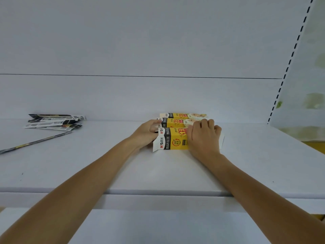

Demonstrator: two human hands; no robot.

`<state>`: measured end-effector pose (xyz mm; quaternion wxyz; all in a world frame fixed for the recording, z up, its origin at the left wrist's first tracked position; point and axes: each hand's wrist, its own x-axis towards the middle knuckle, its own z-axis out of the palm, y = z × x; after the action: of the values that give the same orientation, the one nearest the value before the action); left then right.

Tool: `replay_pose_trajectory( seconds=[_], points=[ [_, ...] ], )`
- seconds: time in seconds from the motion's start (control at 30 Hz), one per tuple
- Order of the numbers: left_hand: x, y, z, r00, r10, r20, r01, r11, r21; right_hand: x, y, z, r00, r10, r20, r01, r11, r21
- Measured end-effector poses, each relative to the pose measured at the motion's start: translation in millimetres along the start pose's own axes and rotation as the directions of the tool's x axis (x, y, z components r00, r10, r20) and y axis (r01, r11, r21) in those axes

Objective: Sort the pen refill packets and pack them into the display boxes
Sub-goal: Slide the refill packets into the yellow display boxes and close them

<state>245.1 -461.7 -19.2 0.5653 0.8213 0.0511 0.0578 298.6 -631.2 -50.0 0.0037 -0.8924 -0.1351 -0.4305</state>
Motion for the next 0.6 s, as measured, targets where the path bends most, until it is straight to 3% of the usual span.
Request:
replay_pose_trajectory(
  seconds=[0.13,0.2,0.27,0.37,0.47,0.6],
  points=[
    [-4.4,6.4,-11.0,0.984,-0.043,0.172,0.035,0.998,0.05,-1.2,0.6,-0.5,0.995,0.006,0.099,-0.017,0.993,0.12],
    [-8.6,9.6,-19.8,0.98,-0.056,0.19,0.065,0.997,-0.041,-0.2,-1.4,1.0,0.996,0.026,0.086,-0.04,0.984,0.176],
    [-12.8,9.7,-27.2,0.996,-0.055,0.076,0.062,0.994,-0.09,0.0,-3.5,-0.8,0.997,0.029,0.066,-0.04,0.982,0.184],
    [-23.9,2.9,-26.9,0.967,0.101,-0.234,-0.035,0.962,0.27,0.7,-3.7,-3.7,0.998,0.043,0.048,-0.05,0.985,0.166],
    [-36.5,-5.8,-13.4,0.969,0.155,-0.192,-0.076,0.928,0.364,-0.5,-2.4,-2.3,0.997,0.032,0.066,-0.038,0.995,0.087],
    [-37.8,-11.8,-9.5,0.985,0.064,-0.163,-0.032,0.98,0.194,-0.2,-1.5,-3.0,0.997,0.026,0.067,-0.032,0.996,0.078]
  ],
)
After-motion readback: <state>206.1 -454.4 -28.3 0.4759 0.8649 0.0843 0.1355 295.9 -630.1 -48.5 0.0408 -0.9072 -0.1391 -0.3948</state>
